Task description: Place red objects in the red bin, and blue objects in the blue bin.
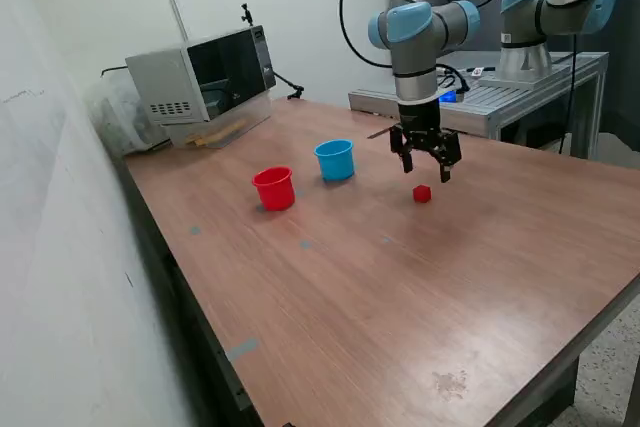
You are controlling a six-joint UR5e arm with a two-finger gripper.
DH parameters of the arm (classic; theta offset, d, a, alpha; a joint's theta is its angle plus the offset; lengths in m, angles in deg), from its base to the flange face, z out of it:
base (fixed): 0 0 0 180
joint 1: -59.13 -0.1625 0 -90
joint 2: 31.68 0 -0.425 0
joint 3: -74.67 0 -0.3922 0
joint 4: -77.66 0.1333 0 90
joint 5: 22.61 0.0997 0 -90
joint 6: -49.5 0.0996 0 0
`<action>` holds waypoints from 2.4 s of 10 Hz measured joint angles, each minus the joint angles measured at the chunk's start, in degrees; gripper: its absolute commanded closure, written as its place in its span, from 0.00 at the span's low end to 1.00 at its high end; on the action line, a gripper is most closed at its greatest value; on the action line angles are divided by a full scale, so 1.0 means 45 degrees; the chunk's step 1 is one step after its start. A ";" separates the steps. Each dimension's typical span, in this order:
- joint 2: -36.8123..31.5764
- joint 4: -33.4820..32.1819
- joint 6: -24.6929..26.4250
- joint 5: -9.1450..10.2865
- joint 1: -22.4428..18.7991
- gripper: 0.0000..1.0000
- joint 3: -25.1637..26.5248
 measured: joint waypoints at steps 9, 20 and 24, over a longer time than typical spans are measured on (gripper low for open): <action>0.0528 -0.0227 0.0000 0.0001 0.0331 0.00 -0.0192; 0.0783 -0.0264 -0.0023 0.0016 0.0231 1.00 -0.0250; 0.0518 -0.0138 -0.0155 0.0001 0.0233 1.00 -0.0484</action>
